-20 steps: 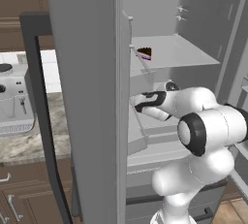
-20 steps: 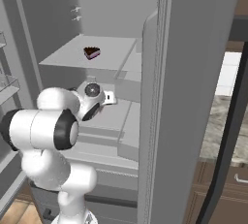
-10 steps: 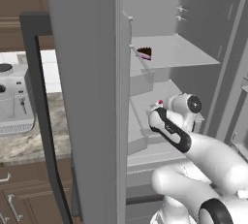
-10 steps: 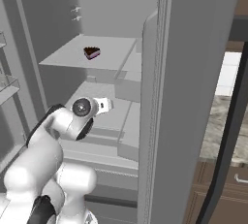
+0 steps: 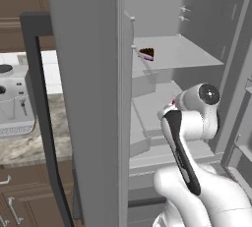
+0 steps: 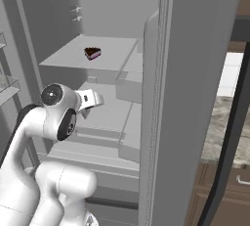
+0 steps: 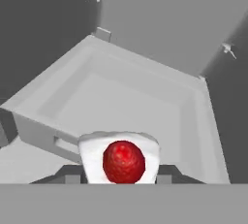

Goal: Take the cakes from the fridge and place them on the empty tray on the dining counter.

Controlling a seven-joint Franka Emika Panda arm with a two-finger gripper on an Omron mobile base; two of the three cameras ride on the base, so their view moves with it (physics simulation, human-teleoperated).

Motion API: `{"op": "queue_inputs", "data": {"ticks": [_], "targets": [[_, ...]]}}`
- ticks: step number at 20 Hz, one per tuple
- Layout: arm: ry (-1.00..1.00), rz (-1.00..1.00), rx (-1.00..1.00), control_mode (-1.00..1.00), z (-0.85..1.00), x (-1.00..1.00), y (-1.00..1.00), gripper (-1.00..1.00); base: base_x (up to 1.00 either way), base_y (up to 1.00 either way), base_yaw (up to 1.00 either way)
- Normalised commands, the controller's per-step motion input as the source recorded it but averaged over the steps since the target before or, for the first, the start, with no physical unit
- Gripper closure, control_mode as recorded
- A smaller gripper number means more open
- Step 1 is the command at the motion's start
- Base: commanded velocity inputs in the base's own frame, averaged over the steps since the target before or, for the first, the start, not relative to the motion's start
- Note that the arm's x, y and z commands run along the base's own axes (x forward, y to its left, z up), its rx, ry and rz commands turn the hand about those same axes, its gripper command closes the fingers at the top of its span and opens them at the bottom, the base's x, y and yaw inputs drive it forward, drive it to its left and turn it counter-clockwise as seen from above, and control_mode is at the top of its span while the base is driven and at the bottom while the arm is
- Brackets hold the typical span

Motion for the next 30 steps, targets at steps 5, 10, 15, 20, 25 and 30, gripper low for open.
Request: {"op": "queue_inputs", "data": {"ticks": [5,10,15,20,25,30], "targets": [[0.14,0.03,-0.11,-1.00,0.99,-0.95,-0.16,1.00,0.00,0.00,0.00],[-0.01,0.07,-0.03,-1.00,0.66,-1.00,-0.21,1.00,0.00,0.00,0.00],[-0.13,0.07,0.00,-1.00,0.16,-1.00,-0.14,1.00,0.00,0.00,0.00],[-0.15,0.04,0.00,-1.00,-0.28,-0.77,0.00,1.00,0.00,0.00,0.00],[-0.05,0.00,0.00,-1.00,-0.32,-0.06,0.03,1.00,0.00,0.00,0.00],[0.00,0.00,0.00,1.00,0.00,0.01,0.00,1.00,0.00,0.00,0.00]]}}
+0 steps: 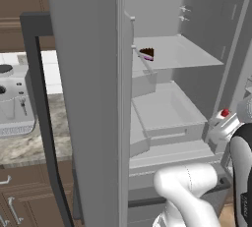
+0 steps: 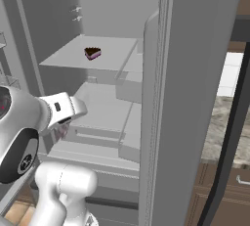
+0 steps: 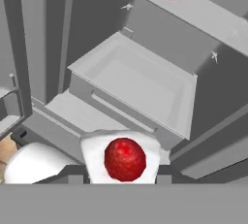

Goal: Take the cakes from the fridge and place them on the empty tray on the dining counter.

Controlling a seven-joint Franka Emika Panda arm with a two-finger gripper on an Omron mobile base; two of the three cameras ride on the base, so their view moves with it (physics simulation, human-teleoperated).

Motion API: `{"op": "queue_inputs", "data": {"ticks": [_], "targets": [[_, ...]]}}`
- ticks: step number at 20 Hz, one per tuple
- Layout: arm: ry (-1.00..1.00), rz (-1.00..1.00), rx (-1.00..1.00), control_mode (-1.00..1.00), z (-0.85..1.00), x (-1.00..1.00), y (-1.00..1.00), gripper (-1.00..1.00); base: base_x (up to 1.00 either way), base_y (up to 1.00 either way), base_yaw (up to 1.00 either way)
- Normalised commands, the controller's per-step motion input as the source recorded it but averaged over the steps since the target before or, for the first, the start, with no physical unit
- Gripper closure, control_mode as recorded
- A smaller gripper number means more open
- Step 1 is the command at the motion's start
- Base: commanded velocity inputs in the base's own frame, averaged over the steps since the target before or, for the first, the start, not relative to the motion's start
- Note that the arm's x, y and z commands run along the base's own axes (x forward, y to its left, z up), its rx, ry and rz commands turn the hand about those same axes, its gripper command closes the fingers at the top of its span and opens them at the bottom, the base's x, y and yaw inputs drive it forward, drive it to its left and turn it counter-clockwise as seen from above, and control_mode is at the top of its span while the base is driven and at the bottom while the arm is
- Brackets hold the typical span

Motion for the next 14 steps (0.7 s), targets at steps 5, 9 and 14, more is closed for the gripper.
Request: {"op": "queue_inputs", "data": {"ticks": [5,9,14], "targets": [[0.00,0.00,0.00,1.00,0.00,0.00,0.00,1.00,-0.60,-0.03,0.00],[0.00,0.00,0.00,1.00,0.00,0.00,0.00,1.00,-0.96,-0.04,0.00],[0.00,0.00,0.00,1.00,0.00,0.00,0.00,1.00,-0.93,-0.05,-0.01]]}}
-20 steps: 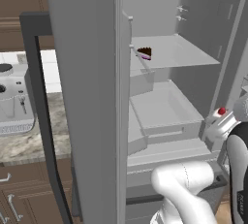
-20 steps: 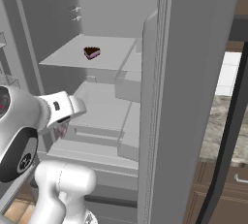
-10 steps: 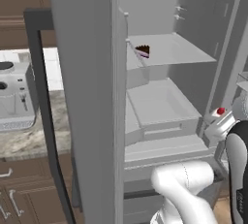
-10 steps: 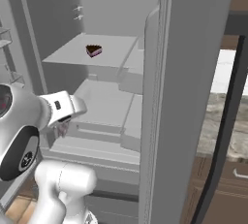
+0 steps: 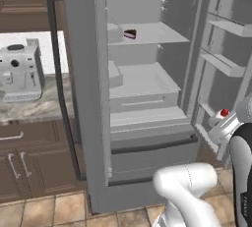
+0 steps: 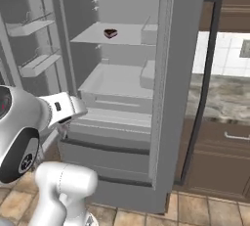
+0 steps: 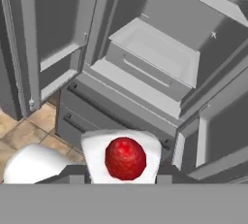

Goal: Take the cakes from the fridge and place them on the empty tray on the dining counter.

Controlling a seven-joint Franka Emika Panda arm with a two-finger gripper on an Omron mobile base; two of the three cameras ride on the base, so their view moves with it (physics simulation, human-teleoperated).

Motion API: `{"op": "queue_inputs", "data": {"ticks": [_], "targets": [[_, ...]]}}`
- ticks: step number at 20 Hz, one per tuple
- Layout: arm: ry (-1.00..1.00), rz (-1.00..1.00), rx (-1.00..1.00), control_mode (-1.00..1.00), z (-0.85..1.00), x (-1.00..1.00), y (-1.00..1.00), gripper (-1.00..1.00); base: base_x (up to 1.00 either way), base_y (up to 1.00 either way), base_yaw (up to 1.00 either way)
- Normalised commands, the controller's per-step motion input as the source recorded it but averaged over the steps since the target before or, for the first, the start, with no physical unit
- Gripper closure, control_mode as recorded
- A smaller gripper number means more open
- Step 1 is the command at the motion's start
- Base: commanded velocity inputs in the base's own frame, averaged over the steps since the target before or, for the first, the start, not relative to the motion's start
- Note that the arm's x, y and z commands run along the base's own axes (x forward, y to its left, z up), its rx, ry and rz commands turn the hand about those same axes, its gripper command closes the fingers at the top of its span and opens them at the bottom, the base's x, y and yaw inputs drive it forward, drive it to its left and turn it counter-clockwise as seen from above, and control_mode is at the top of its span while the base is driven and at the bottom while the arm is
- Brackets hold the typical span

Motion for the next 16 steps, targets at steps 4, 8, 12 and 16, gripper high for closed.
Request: {"op": "queue_inputs", "data": {"ticks": [4,8,12,16], "targets": [[0.00,0.00,0.00,1.00,0.00,0.00,0.00,1.00,-0.78,-0.14,-0.10],[0.00,0.00,0.00,1.00,0.00,0.00,0.00,1.00,-0.29,-0.09,-0.27],[0.00,0.00,0.00,1.00,0.00,0.00,0.00,1.00,0.00,0.00,-0.43],[0.00,0.00,0.00,1.00,0.00,0.00,0.00,1.00,0.00,0.00,-0.51]]}}
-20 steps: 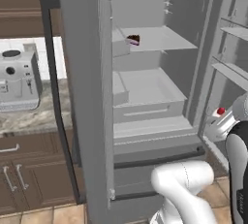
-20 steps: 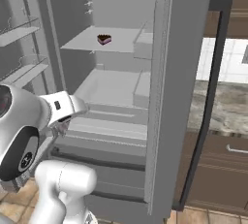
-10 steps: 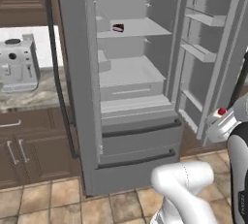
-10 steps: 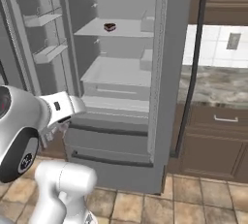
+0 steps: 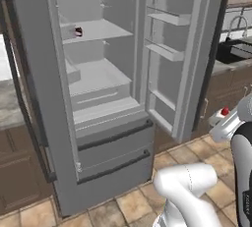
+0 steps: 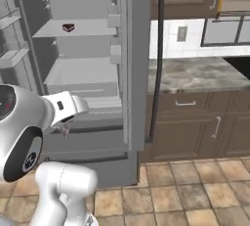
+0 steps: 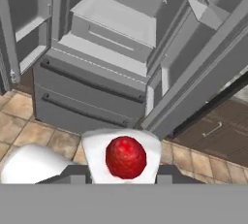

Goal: Take the cakes from the fridge and place them on the empty tray on the dining counter.

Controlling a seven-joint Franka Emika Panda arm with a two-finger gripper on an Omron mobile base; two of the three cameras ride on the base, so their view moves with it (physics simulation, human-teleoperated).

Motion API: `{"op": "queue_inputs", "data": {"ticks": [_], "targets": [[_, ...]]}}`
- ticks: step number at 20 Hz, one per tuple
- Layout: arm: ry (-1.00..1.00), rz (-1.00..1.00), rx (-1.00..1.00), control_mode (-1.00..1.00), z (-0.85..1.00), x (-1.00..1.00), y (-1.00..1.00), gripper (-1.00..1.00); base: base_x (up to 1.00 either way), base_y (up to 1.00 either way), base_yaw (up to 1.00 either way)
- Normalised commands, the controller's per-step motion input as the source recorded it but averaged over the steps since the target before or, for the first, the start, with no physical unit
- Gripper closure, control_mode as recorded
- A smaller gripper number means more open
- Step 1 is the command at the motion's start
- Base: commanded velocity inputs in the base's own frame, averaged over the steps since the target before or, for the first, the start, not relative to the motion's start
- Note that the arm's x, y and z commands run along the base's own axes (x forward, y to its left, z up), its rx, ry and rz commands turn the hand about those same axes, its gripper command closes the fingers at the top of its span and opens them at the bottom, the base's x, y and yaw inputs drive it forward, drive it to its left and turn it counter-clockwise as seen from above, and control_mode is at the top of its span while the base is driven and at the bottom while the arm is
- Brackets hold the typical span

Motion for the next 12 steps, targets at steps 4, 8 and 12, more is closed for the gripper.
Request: {"op": "queue_inputs", "data": {"ticks": [4,8,12], "targets": [[0.00,0.00,0.00,1.00,0.00,0.00,0.00,1.00,0.00,0.00,-0.54],[0.00,0.00,0.00,1.00,0.00,0.00,0.00,1.00,-0.04,0.00,-0.55],[0.00,0.00,0.00,1.00,0.00,0.00,0.00,1.00,-0.11,0.00,-0.58]]}}
